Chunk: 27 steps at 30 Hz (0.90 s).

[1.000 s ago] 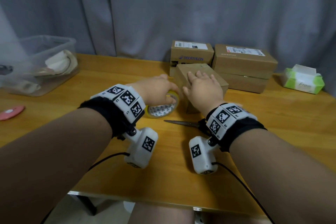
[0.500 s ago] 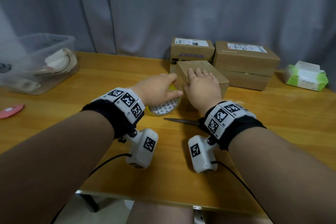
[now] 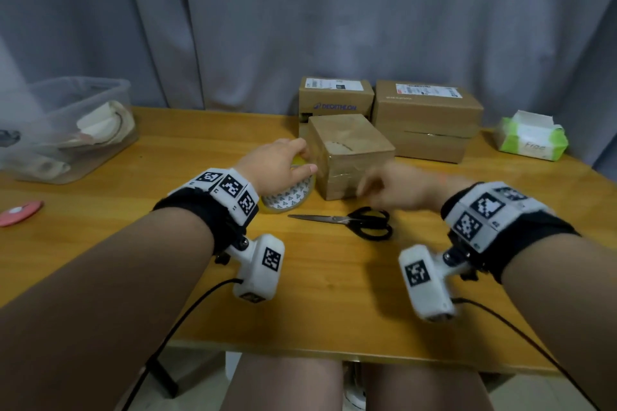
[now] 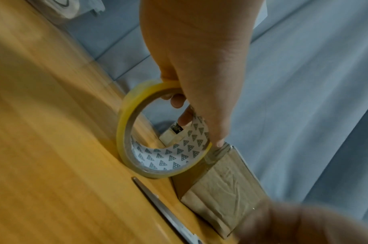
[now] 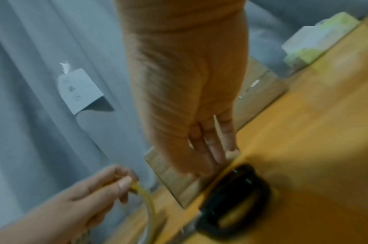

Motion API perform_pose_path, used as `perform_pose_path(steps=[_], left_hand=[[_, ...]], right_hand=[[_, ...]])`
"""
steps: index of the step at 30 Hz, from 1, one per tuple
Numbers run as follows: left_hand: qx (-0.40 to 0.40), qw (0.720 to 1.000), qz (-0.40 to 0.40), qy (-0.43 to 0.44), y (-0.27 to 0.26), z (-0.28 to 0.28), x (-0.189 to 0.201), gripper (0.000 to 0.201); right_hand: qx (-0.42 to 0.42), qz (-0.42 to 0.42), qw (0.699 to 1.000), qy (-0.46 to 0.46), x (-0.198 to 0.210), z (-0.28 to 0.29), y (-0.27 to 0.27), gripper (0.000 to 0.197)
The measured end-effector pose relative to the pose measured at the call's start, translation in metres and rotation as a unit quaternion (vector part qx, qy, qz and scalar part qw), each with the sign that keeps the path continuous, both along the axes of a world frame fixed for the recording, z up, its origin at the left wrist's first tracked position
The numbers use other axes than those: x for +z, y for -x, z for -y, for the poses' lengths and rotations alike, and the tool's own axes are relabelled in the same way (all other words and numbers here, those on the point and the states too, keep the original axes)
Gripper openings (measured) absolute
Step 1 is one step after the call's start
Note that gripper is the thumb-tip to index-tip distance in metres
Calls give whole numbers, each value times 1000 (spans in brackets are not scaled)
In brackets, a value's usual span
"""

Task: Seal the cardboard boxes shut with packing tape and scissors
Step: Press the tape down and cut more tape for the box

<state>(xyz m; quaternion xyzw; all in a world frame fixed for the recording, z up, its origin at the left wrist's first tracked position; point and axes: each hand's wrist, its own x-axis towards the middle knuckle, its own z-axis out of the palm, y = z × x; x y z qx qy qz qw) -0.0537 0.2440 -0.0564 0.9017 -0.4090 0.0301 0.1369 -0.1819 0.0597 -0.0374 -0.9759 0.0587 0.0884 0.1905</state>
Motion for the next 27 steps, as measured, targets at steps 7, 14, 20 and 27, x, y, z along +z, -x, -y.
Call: perform_pose_path(steps=[7,14,20,27], left_hand=[[23,999,-37,8,3,-3,2,44],[23,998,-50,-2,3,-2,5,43],[13,997,-68,17,3,0,7,36],[21,997,-71,15,3,-1,7,36]], right_hand=[[6,-18,988,150,-26,-3,10,27],[10,50,989,140,0,16,24,34],[-90,155,980,91,0,29,28,35],[-177,276,944,-39,7,-4,3,28]])
